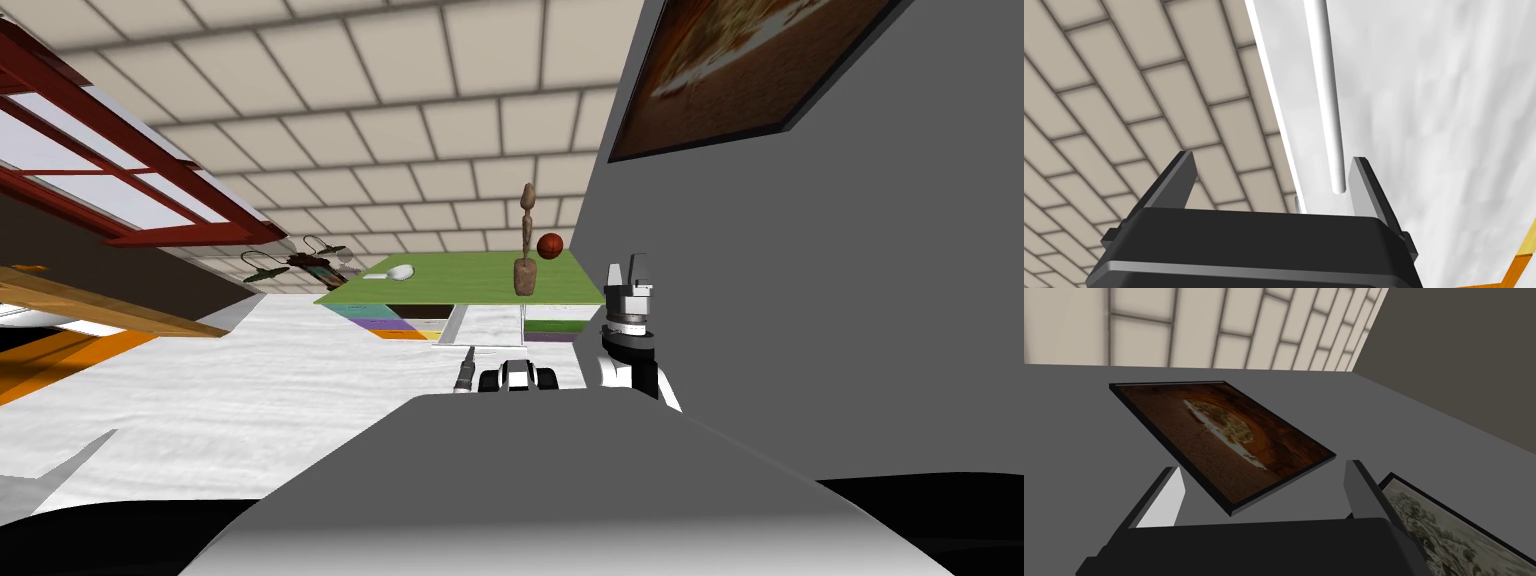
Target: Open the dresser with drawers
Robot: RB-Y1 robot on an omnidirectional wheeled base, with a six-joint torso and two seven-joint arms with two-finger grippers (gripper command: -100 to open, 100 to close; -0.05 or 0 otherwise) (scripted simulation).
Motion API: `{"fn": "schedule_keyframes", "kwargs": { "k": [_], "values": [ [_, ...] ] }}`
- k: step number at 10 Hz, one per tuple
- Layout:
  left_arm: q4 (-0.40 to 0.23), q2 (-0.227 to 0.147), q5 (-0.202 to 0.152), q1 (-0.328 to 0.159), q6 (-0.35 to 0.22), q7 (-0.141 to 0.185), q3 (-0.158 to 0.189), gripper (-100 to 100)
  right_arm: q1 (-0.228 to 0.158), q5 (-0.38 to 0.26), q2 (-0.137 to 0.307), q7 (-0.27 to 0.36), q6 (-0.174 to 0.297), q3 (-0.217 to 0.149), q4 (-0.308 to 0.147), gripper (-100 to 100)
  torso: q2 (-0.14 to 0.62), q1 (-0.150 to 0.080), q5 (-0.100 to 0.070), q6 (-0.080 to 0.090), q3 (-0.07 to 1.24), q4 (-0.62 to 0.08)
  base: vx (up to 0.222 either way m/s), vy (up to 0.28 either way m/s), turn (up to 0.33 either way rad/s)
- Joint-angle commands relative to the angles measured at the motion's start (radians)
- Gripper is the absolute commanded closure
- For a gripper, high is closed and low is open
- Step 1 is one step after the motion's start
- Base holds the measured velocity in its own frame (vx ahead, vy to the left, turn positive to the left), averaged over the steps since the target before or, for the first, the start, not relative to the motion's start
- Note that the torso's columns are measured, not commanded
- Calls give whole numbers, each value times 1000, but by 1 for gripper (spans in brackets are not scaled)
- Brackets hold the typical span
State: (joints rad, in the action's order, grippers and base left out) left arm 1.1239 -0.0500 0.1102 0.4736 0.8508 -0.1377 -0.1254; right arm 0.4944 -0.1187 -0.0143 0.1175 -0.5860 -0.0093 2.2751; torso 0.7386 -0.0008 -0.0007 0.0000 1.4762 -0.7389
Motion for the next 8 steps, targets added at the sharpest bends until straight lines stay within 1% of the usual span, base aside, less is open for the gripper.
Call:
{"fn": "schedule_keyframes", "kwargs": {
  "k": [1, 2, 3, 4, 5, 6, 8],
  "values": [
    [69, -4, 1, 29, -45, 7, -9, -100, 0, 0, 0, 0, 0, 0, 0, 0, 1, -1, -1, 0, 0, -1, -8, -1, -12],
    [83, -4, 1, 29, -45, 7, -9, -100, 0, 0, 0, 0, 0, 0, 0, 0, 3, -2, -2, 0, -1, -2, -7, -1, -11],
    [111, -7, 1, 48, -73, 12, -15, -100, 0, 0, 0, 0, 0, 0, 0, 0, 4, -2, -3, 0, -1, -4, -7, -2, -14],
    [130, -7, 1, 48, -73, 12, -15, -100, 0, 0, 0, 0, 0, 0, 0, 0, 5, -3, -3, 0, -2, -4, -9, 0, 1],
    [130, -7, 1, 48, -73, 12, -15, -100, 0, 0, 0, 0, 0, 0, 0, 0, 6, -4, -4, 0, -2, -6, 0, 0, 0],
    [162, -10, 2, 68, -102, 17, -20, -100, 0, 0, 0, 0, 0, 0, 0, 0, 7, -5, -5, 0, -2, -7, -5, -1, -19],
    [178, -10, 2, 68, -102, 17, -20, -100, 0, 0, 0, 0, 0, 0, 0, 0, 9, -6, -6, 0, -2, -8, -4, -1, -4]
  ]
}}
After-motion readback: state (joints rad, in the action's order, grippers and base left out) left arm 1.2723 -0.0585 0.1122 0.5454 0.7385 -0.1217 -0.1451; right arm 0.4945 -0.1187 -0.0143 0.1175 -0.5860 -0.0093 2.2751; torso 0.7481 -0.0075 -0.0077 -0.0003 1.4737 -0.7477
